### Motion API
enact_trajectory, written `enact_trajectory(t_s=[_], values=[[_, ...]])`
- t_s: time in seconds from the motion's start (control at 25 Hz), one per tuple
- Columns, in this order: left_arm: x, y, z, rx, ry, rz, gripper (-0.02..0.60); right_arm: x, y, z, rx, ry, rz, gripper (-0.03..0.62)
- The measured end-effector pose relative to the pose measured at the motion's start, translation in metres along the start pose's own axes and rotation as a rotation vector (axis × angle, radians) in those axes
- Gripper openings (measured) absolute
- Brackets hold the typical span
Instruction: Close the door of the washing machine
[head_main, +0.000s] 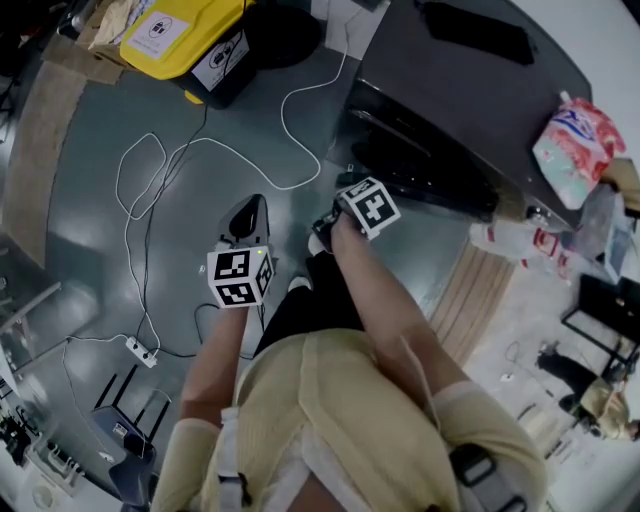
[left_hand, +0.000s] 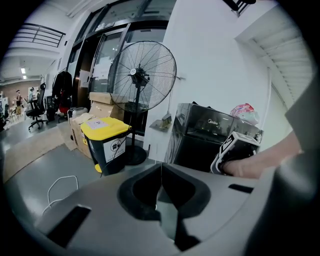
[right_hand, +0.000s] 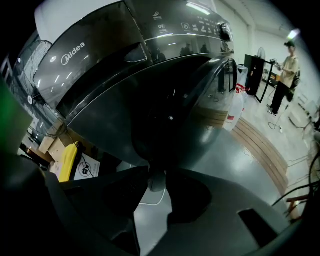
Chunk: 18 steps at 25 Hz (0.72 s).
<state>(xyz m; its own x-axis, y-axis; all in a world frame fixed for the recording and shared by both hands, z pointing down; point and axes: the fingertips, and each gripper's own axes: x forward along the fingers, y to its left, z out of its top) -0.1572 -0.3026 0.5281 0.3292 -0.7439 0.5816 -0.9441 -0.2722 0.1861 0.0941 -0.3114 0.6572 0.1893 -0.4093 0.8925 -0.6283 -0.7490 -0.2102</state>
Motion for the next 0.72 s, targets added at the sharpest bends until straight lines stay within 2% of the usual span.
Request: enact_trajectory(t_s=[0.72], values=[[0.017,0.009,0.008,-0.012,0.009,0.038,0.006,0.022,0.035,0.037,-0.088,-0.048,0.066,0.112]])
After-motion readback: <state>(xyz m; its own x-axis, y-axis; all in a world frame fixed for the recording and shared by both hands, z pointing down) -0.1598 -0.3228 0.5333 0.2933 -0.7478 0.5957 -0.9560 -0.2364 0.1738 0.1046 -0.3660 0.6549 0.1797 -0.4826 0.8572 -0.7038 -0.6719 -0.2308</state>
